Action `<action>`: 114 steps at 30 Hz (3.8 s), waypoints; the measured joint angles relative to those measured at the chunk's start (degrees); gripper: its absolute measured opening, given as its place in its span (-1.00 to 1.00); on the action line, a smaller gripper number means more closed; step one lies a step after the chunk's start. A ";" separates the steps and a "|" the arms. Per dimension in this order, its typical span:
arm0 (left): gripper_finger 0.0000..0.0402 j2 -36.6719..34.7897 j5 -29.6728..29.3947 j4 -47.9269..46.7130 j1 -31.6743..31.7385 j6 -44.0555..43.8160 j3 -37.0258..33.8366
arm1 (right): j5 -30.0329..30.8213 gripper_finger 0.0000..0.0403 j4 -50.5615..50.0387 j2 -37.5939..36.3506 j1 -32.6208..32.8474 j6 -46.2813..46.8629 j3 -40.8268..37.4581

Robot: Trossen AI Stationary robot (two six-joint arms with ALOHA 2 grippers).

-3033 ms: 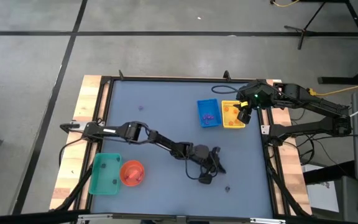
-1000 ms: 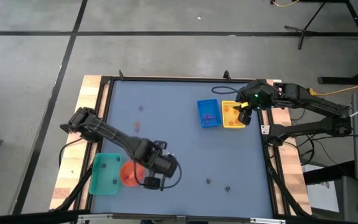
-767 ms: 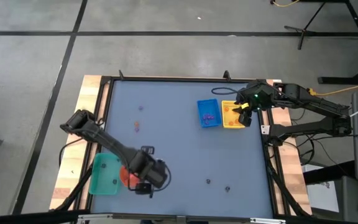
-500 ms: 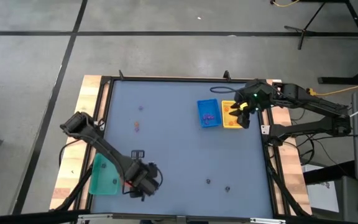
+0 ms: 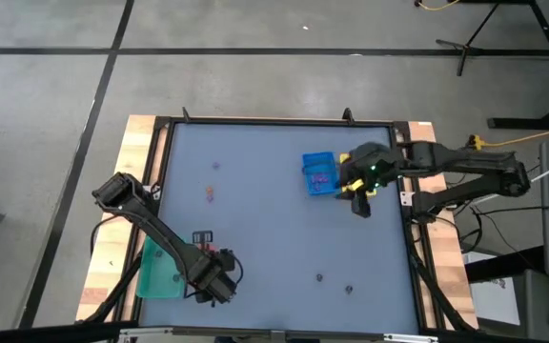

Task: Sort Halloween decoration
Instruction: Put the violet witch hat toy into the orange bin, then put the brown skull toy into the light blue bin

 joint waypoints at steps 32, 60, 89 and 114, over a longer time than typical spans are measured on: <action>-0.49 0.00 -0.22 6.34 0.02 0.03 -0.06 | 0.13 -0.25 10.48 24.92 28.93 5.97 -0.02; -0.49 0.00 -0.22 12.40 0.02 0.04 -0.06 | 3.14 -0.25 18.38 41.67 33.69 2.67 -0.04; -0.49 0.00 -0.22 14.36 0.00 0.05 -0.06 | 3.13 -0.26 18.65 44.08 33.64 1.09 0.00; -0.49 0.00 -0.20 16.52 0.15 1.08 -0.06 | 3.08 -0.55 16.39 43.63 33.64 1.09 2.03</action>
